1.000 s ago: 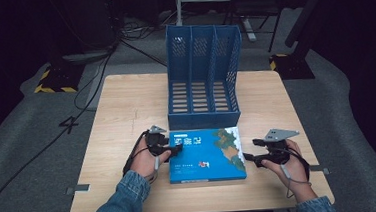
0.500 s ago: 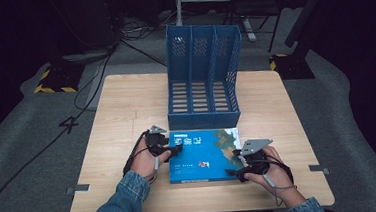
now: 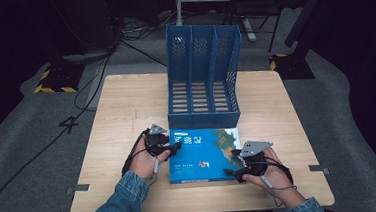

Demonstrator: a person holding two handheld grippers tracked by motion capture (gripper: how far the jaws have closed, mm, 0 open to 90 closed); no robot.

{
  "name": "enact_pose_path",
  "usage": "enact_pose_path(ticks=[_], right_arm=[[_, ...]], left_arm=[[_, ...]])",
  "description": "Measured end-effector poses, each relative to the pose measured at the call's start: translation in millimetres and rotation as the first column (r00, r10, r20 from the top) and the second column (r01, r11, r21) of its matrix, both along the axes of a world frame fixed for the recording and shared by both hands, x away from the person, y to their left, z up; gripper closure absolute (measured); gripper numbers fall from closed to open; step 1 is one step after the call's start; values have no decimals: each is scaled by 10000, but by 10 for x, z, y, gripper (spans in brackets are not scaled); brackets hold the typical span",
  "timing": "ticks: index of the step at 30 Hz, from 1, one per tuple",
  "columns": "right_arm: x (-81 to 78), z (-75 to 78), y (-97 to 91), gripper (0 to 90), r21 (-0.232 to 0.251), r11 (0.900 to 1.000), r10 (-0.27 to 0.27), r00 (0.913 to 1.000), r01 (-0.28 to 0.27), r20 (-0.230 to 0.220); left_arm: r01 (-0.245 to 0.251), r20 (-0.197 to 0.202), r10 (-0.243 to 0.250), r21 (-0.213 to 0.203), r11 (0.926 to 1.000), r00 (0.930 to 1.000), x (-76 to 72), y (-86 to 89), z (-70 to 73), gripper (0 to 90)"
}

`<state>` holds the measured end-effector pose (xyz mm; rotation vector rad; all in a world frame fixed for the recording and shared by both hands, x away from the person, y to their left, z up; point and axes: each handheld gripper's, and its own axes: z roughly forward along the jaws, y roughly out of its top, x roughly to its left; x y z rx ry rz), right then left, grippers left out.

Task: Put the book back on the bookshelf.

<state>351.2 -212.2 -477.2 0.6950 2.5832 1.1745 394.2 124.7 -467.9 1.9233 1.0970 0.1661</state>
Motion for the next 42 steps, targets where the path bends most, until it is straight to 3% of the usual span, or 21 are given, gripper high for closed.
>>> enact_pose_path(ticks=[3, 4, 7, 9, 10, 12, 14, 19, 23, 26, 28, 31, 36, 39, 42], right_arm=[[0, -7, -6, 235, 63, 10000, 28, 10000, -28, 46], [0, -7, -6, 235, 63, 10000, 28, 10000, -28, 46], [-1, -9, -9, 234, 83, 10000, 40, 10000, -40, 59], [-2, -11, -11, 234, 99, 9999, 45, 10000, -46, 65], [-3, -12, -11, 235, 115, 9999, 45, 10000, -46, 64], [-5, -17, -15, 234, 159, 9999, 42, 9999, -44, 95], [-5, -19, -17, 234, 185, 9998, 39, 9999, -41, 105], [-9, -21, -8, 232, 192, 9998, -6, 9999, 3, 142], [-8, -13, 0, 231, 128, 9999, -44, 9999, 43, 124], [-26, 15, 47, 225, -125, 9998, -145, 9999, 145, 40], [-51, 44, 117, 237, -224, 9997, 76, 9998, -80, -169], [-70, 66, 160, 234, -30, 9999, 142, 9998, -143, -170], [-134, 130, 315, 205, 169, 9990, 408, 9989, -411, 213], [-190, 170, 452, 195, -48, 9975, 702, 9954, -700, 651], [-220, 180, 565, 174, -200, 9957, 922, 9925, -909, 804]], left_arm=[[385, 159, -373, -838, 9957, 9992, -72, 12, 72, 518], [385, 159, -373, -838, 9957, 9992, -72, 12, 72, 521], [743, -95, -751, -609, 9954, 9971, -130, -16, 66, 531], [1038, -328, -1039, -49, 9946, 9940, -174, -38, 35, 537], [1385, -911, -1345, 399, 9896, 9867, -202, -47, 4, 562], [1451, -1098, -1396, 437, 9885, 9841, -234, -49, -62, 535], [1432, -1174, -1386, 318, 9892, 9834, -230, -21, -48, 574], [1425, -1186, -1397, 150, 9897, 9831, -229, 6, 16, 734], [1420, -1283, -1441, -252, 9895, 9812, -236, 24, 47, 829], [1510, -1182, -1521, -179, 9884, 9813, -258, 10, 92, 835], [1550, -1108, -1550, -83, 9879, 9817, -278, -5, 125, 839], [1631, -1070, -1646, -220, 9864, 9805, -291, -5, 177, 840], [1733, -931, -1762, -389, 9841, 9799, -311, -33, 317, 842], [1802, -875, -1837, -462, 9825, 9791, -311, -50, 391, 842], [1895, -943, -1941, -558, 9803, 9764, -293, -50, 427, 842]])
